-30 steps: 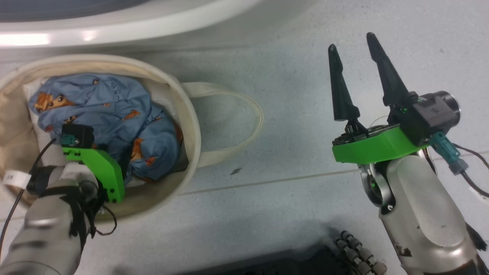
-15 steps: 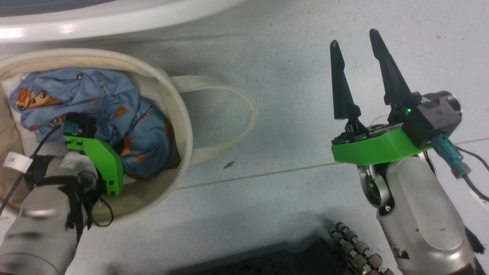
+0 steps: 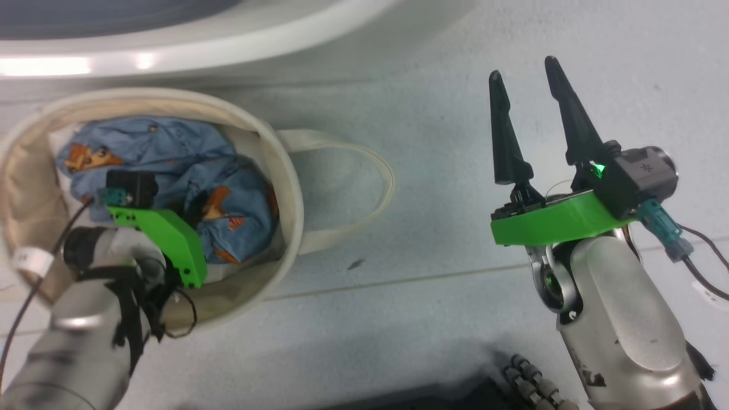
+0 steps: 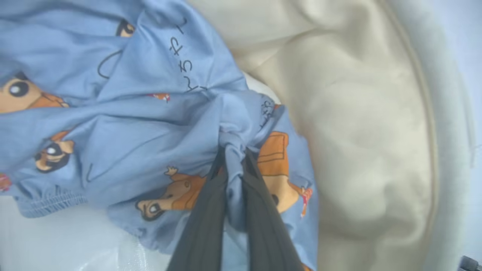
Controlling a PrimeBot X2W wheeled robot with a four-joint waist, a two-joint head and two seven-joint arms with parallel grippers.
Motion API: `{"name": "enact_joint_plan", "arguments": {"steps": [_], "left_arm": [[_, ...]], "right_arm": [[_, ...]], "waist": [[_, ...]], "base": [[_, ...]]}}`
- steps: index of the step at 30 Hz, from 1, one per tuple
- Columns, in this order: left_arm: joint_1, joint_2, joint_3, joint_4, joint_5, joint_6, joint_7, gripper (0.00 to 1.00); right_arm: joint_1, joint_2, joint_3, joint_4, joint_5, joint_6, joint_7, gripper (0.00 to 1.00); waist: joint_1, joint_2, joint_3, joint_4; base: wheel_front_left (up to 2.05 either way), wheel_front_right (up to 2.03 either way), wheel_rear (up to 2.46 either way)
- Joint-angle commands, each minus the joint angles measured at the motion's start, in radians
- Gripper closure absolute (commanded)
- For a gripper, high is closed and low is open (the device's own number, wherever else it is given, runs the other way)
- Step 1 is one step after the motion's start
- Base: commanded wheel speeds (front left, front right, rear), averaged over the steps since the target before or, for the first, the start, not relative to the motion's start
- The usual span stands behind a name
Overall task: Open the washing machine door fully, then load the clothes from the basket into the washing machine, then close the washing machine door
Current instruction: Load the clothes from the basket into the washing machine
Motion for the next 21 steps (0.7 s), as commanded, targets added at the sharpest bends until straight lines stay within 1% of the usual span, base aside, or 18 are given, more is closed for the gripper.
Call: {"name": "enact_joint_plan", "arguments": {"steps": [1, 6, 9, 12, 16, 21], "left_arm": [[0.038, 0.034, 0.005, -0.017, -0.011, -0.006, -0.026, 1.0], [0.084, 0.053, -0.043, -0.062, -0.056, -0.006, -0.128, 1.0], [0.107, 0.07, -0.056, -0.09, -0.081, -0.006, -0.162, 1.0], [0.128, 0.089, -0.039, -0.139, -0.095, -0.006, -0.173, 1.0], [0.178, 0.117, 0.069, -0.265, -0.042, -0.006, -0.175, 1.0], [0.291, 0.112, 0.253, -0.419, 0.073, -0.006, -0.175, 1.0]], "right_arm": [[0.028, 0.016, 0.017, -0.021, 0.012, 0.007, -0.012, 0.0], [0.047, 0.021, 0.016, 0.013, 0.051, 0.007, -0.012, 0.0], [0.062, 0.02, 0.02, 0.038, 0.071, 0.007, -0.012, 0.0], [0.081, 0.022, 0.017, 0.059, 0.095, 0.007, -0.012, 0.0], [0.119, 0.02, 0.024, 0.09, 0.124, 0.007, -0.012, 0.0], [0.174, 0.007, 0.021, 0.119, 0.161, 0.007, -0.012, 0.0]], "waist": [[0.0, 0.0, -0.04, 0.018], [0.0, 0.0, -0.131, 0.039], [0.0, 0.0, -0.192, 0.053], [0.0, 0.0, -0.256, 0.066], [0.0, 0.0, -0.35, 0.085], [0.0, 0.0, -0.473, 0.102]], "base": [[0.0, 0.0, 0.0], [0.0, 0.0, 0.0], [0.0, 0.0, 0.0], [0.0, 0.0, 0.0], [0.0, 0.0, 0.0], [0.0, 0.0, 0.0]]}}
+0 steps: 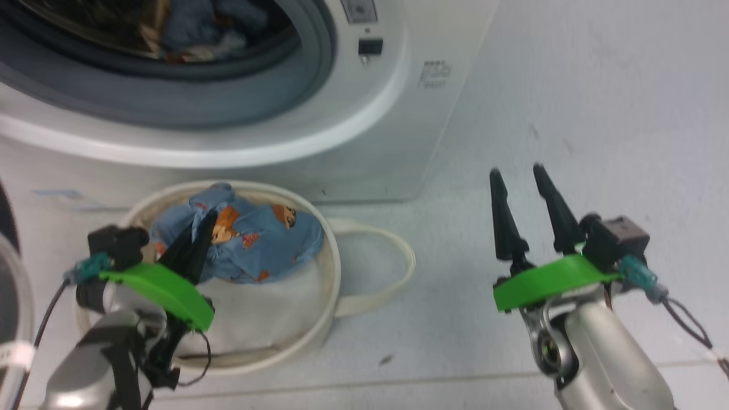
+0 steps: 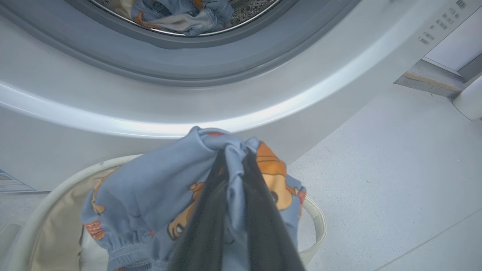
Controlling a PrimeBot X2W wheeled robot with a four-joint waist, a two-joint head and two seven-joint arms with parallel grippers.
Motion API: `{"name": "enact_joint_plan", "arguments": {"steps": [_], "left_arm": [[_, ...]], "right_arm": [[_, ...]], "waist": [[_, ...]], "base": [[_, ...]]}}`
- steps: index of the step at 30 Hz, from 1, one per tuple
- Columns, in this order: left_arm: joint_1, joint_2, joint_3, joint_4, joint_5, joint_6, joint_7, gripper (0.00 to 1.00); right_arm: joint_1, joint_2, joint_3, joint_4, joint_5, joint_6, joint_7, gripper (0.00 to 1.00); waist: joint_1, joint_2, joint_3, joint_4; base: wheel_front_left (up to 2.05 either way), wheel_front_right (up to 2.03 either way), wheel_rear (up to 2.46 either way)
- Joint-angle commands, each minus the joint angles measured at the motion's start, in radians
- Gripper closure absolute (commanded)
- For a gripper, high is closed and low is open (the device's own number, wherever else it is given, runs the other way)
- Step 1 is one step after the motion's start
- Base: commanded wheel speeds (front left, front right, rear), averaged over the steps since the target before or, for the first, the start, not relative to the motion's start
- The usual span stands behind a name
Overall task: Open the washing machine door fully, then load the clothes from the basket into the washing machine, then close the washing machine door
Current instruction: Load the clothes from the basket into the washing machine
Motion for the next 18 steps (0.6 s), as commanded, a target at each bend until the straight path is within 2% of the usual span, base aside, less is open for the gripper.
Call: {"name": "enact_joint_plan", "arguments": {"steps": [1, 4, 5, 12, 18], "left_arm": [[0.049, 0.033, 0.108, -0.078, 0.058, -0.006, -0.013, 1.0], [0.114, 0.014, 0.211, -0.174, 0.129, -0.004, -0.013, 1.0], [0.114, 0.014, 0.211, -0.174, 0.129, -0.004, -0.013, 1.0], [0.221, -0.049, 0.395, -0.398, 0.255, 0.0, -0.013, 1.0], [0.202, -0.084, 0.48, -0.456, 0.317, 0.0, -0.013, 1.0]], "right_arm": [[0.037, -0.001, 0.019, -0.017, 0.018, 0.007, -0.012, 0.0], [0.07, -0.008, 0.022, -0.01, 0.038, 0.007, -0.012, 0.0], [0.07, -0.008, 0.022, -0.01, 0.038, 0.007, -0.012, 0.0], [0.126, -0.021, 0.025, -0.004, 0.072, 0.007, -0.012, 0.0], [0.137, -0.032, 0.028, -0.003, 0.08, 0.007, -0.012, 0.0]], "waist": [[0.0003, 0.0, -0.126, 0.029], [0.0003, 0.0, -0.183, 0.035], [0.0003, 0.0, -0.183, 0.035], [0.0003, 0.0, -0.248, 0.041], [0.0003, 0.0, -0.252, 0.039]], "base": [[0.0, 0.0, 0.0], [0.0, 0.0, 0.0], [0.0, 0.0, 0.0], [0.0, 0.0, 0.0], [0.0, 0.0, 0.0]]}}
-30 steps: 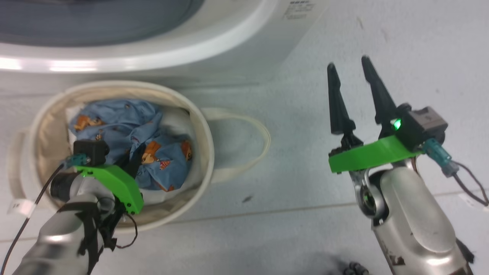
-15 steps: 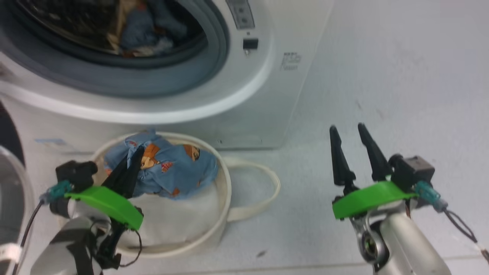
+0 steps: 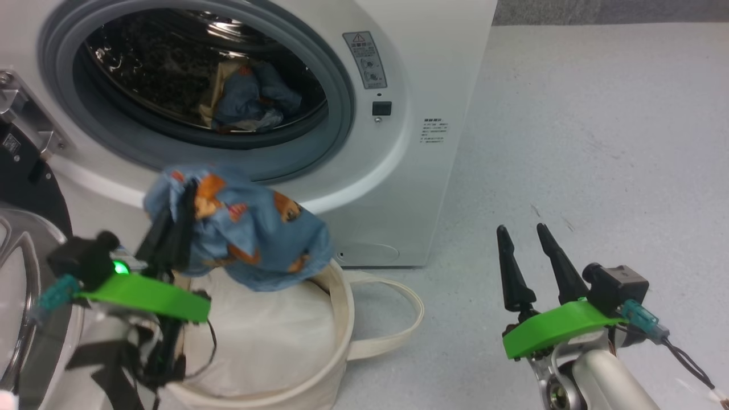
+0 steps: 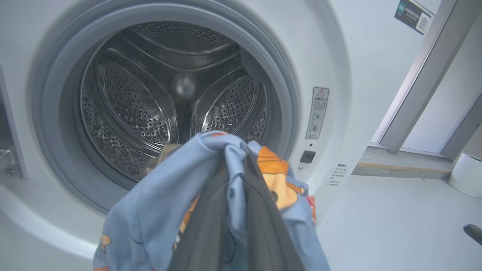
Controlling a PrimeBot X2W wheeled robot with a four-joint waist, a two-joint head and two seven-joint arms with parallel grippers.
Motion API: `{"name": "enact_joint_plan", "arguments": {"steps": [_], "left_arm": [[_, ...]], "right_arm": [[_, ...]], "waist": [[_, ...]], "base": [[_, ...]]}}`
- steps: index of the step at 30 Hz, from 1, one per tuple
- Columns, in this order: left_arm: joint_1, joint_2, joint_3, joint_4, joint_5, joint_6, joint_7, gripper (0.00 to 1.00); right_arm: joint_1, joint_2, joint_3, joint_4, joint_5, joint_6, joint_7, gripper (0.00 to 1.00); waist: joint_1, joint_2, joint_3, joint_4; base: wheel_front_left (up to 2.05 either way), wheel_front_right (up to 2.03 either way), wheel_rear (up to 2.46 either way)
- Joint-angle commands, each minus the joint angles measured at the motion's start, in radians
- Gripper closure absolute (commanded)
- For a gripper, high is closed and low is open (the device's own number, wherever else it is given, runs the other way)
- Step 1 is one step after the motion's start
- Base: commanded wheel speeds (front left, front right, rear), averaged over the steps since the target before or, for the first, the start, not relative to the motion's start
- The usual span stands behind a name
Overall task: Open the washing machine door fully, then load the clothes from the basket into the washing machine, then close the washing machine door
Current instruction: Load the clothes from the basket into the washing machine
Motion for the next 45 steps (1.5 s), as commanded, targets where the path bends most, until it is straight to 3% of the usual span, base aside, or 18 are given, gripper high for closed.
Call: {"name": "enact_joint_plan", "arguments": {"steps": [1, 11, 17, 26, 38, 42, 45], "left_arm": [[-0.077, 0.017, 0.064, -0.037, 0.008, -0.002, -0.012, 1.0], [-0.365, 0.012, 0.194, 0.023, 0.108, -0.005, -0.012, 1.0], [-0.425, 0.005, 0.286, 0.119, 0.123, -0.007, -0.012, 1.0], [-0.556, 0.061, 0.248, 0.291, 0.118, -0.007, -0.012, 1.0], [-0.731, 0.169, 0.161, 0.49, 0.141, -0.007, -0.012, 1.0], [-0.792, 0.182, 0.153, 0.446, 0.144, -0.007, -0.012, 1.0], [-0.825, 0.187, 0.198, 0.333, 0.162, -0.007, -0.012, 1.0]], "right_arm": [[-0.01, -0.01, 0.023, -0.029, 0.003, 0.007, -0.012, 0.0], [-0.047, -0.023, 0.044, -0.04, -0.015, 0.007, -0.012, 0.0], [-0.064, -0.019, 0.034, -0.06, -0.041, 0.007, -0.012, 0.0], [-0.101, 0.011, -0.009, -0.118, -0.1, 0.007, -0.012, 0.0], [-0.111, 0.041, -0.026, -0.148, -0.136, 0.007, -0.012, 0.0], [-0.09, 0.039, -0.047, -0.163, -0.148, 0.007, -0.012, 0.0], [-0.078, 0.034, -0.061, -0.178, -0.158, 0.007, -0.012, 0.0]], "waist": [[0.0001, -0.0001, 0.005, -0.001], [0.0001, -0.0001, 0.093, -0.034], [0.0001, -0.0001, 0.19, -0.077], [0.0001, -0.0001, 0.38, -0.13], [0.0001, -0.0001, 0.485, -0.207], [0.0001, -0.0001, 0.505, -0.216], [0.0001, -0.0001, 0.524, -0.219]], "base": [[0.0, 0.0, 0.0], [0.0, 0.0, 0.0], [0.0, 0.0, 0.0], [0.0, 0.0, 0.0], [0.0, 0.0, 0.0], [0.0, 0.0, 0.0], [0.0, 0.0, 0.0]]}}
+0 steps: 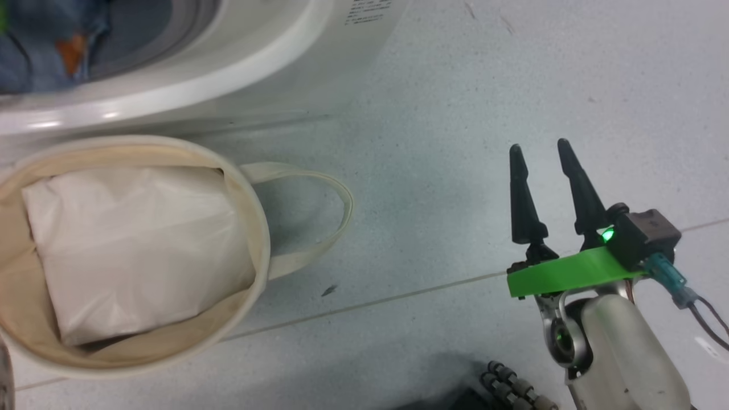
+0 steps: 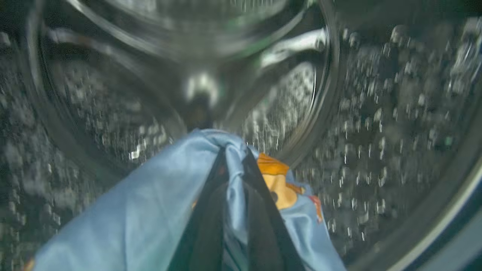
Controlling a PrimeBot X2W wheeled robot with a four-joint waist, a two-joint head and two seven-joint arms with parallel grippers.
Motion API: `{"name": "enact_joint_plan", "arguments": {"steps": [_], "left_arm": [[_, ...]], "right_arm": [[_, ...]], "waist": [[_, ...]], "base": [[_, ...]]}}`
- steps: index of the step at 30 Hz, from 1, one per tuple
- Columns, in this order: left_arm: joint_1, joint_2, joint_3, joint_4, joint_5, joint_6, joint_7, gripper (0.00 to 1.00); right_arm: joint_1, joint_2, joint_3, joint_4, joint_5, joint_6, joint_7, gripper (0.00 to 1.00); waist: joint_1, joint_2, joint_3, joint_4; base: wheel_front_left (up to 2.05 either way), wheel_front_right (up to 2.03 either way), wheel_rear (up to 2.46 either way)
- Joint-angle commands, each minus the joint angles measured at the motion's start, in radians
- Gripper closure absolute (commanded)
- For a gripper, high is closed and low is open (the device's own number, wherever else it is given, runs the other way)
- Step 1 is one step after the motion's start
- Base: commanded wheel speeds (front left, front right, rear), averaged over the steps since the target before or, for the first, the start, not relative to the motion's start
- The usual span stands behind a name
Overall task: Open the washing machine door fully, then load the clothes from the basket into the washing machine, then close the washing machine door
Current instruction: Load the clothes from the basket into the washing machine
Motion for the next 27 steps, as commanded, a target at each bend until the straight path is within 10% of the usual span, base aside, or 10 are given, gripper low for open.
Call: {"name": "enact_joint_plan", "arguments": {"steps": [1, 8, 15, 16, 18, 19, 27], "left_arm": [[-0.037, 0.057, 0.051, -0.094, 0.017, -0.006, -0.005, 1.0], [-0.021, 0.017, 0.134, -0.244, 0.019, -0.006, -0.005, 1.0], [-0.045, 0.046, 0.039, 0.065, 0.041, -0.006, -0.005, 1.0], [-0.06, 0.052, 0.004, 0.11, 0.056, -0.006, -0.005, 0.87], [-0.098, 0.061, -0.036, 0.196, 0.061, -0.006, -0.004, 0.11], [-0.117, 0.063, -0.058, 0.248, 0.067, -0.006, 0.009, 0.0], [-0.245, 0.032, -0.105, 0.508, 0.082, 0.038, 0.213, 0.0]], "right_arm": [[0.031, -0.003, 0.01, -0.043, -0.011, 0.007, -0.012, 0.0], [0.039, 0.002, -0.004, -0.08, -0.02, 0.007, -0.012, 0.0], [0.049, 0.01, 0.002, -0.077, -0.02, 0.007, -0.012, 0.0], [0.051, 0.011, 0.001, -0.077, -0.02, 0.007, -0.012, 0.0], [0.055, 0.013, 0.0, -0.076, -0.02, 0.007, -0.012, 0.0], [0.057, 0.014, -0.001, -0.076, -0.019, 0.007, -0.012, 0.0], [0.047, 0.02, 0.004, -0.074, -0.012, 0.007, -0.012, 0.0]], "waist": [[-0.0002, 0.0, 0.018, -0.005], [-0.0002, 0.0, 0.052, -0.005], [-0.0002, 0.0, 0.05, -0.016], [-0.0002, 0.0, 0.052, -0.019], [-0.0002, 0.0, 0.054, -0.023], [-0.0002, 0.0, 0.055, -0.025], [-0.0002, 0.0, 0.044, -0.018]], "base": [[0.0, 0.0, 0.0], [0.0, 0.0, 0.0], [0.0, 0.0, 0.0], [0.0, 0.0, 0.0], [0.0, 0.0, 0.0], [0.0, 0.0, 0.0], [0.0, 0.0, 0.0]]}}
